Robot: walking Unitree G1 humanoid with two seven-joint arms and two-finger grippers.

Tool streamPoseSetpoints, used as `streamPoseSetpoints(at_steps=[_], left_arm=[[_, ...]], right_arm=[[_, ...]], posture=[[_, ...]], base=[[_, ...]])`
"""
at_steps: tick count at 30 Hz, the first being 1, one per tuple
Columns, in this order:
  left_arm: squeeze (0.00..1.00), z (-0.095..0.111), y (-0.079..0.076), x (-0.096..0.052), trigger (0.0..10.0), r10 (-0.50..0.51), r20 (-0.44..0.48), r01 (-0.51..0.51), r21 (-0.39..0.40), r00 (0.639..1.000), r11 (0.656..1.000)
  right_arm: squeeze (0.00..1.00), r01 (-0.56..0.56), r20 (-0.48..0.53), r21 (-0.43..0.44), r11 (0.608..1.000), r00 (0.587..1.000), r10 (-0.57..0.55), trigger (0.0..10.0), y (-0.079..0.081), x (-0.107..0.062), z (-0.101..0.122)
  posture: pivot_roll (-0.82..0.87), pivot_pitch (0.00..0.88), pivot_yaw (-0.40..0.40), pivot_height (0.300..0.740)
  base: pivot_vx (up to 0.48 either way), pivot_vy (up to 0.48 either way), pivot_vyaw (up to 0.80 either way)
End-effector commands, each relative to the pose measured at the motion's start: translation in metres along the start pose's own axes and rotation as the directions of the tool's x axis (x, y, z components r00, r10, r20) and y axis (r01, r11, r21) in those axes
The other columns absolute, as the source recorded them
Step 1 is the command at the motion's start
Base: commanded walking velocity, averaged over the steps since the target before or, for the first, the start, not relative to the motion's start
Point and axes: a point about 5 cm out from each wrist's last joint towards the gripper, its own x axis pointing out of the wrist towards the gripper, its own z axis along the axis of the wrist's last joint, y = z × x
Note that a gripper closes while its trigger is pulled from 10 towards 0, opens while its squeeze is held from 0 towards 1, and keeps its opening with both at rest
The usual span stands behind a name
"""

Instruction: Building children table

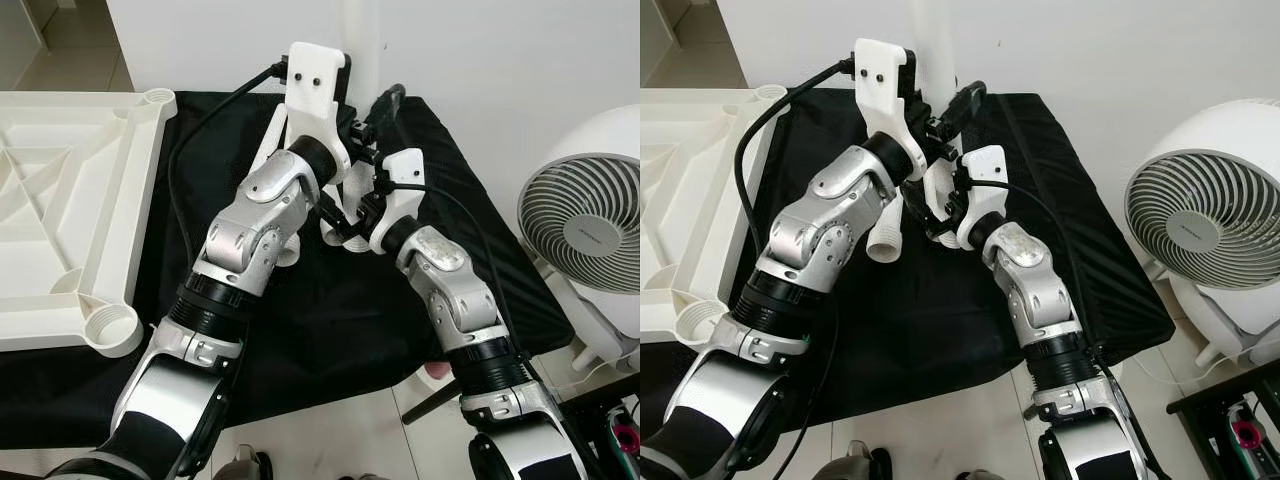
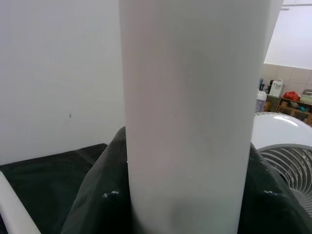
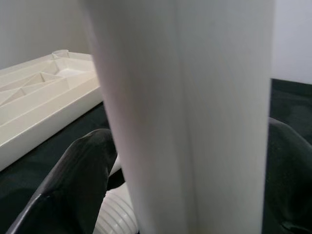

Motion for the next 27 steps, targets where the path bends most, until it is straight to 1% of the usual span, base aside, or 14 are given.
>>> streamPoseSetpoints(at_steps=[1, 6, 11, 18, 19, 21, 22, 25, 27], left_arm=[[0.0, 0.002, -0.011, 0.002, 10.0, -0.074, 0.007, 0.074, 0.017, 0.997, 0.997], [0.0, 0.002, -0.013, 0.002, 10.0, -0.08, 0.004, 0.08, 0.028, 0.997, 0.996], [0.0, -0.006, -0.018, 0.001, 10.0, -0.091, -0.025, 0.092, 0.046, 0.996, 0.995], [0.0, -0.009, -0.022, -0.001, 10.0, -0.106, -0.038, 0.107, 0.032, 0.994, 0.994], [0.32, -0.011, -0.023, -0.002, 10.0, -0.111, -0.043, 0.112, 0.02, 0.993, 0.994], [0.32, -0.011, -0.023, -0.002, 10.0, -0.111, -0.043, 0.112, 0.02, 0.993, 0.994], [1.0, -0.012, -0.023, -0.002, 10.0, -0.11, -0.05, 0.11, 0.001, 0.993, 0.994], [1.0, -0.012, -0.023, -0.002, 10.0, -0.11, -0.05, 0.11, 0.001, 0.993, 0.994], [1.0, -0.013, -0.022, -0.002, 10.0, -0.103, -0.056, 0.102, -0.013, 0.993, 0.995]], right_arm=[[0.0, 0.025, -0.024, 0.008, 1.0, 0.999, -0.024, 0.0, -0.004, 0.0, -0.003], [0.0, 0.033, -0.028, 0.002, 0.999, 0.999, -0.033, 0.0, -0.006, 0.001, -0.002], [0.0, 0.029, -0.037, 0.004, 1.0, 0.999, -0.028, 0.0, -0.004, 0.0, -0.003], [0.0, 0.06, -0.041, 0.004, 0.998, 0.997, -0.059, 0.0, -0.005, -0.001, -0.004], [0.0, 0.078, -0.043, 0.003, 0.997, 0.996, -0.077, 10.0, -0.005, -0.001, -0.005], [0.0, 0.078, -0.043, 0.003, 0.997, 0.996, -0.077, 10.0, -0.005, -0.001, -0.005], [0.0, 0.094, -0.042, 0.01, 0.996, 0.995, -0.093, 10.0, -0.005, -0.002, -0.006], [0.0, 0.094, -0.042, 0.01, 0.996, 0.995, -0.093, 10.0, -0.005, -0.002, -0.006], [0.0, 0.112, -0.038, 0.018, 0.993, 0.993, -0.112, 10.0, -0.006, -0.002, -0.007]], posture=[[0.04, 0.086, -0.048, 0.74], [0.04, 0.087, -0.046, 0.74], [0.04, 0.089, -0.039, 0.74], [0.04, 0.093, -0.035, 0.74], [0.05, 0.094, -0.033, 0.74], [0.05, 0.094, -0.033, 0.74], [0.05, 0.095, -0.032, 0.74], [0.05, 0.095, -0.032, 0.74], [0.05, 0.095, -0.03, 0.74]], base=[[0.0, 0.0, 0.0], [0.0, 0.0, 0.0], [0.0, 0.0, 0.0], [0.0, 0.0, 0.0], [0.0, 0.0, 0.0], [0.0, 0.0, 0.0], [0.0, 0.0, 0.0], [0.0, 0.0, 0.0], [0.0, 0.0, 0.0]])
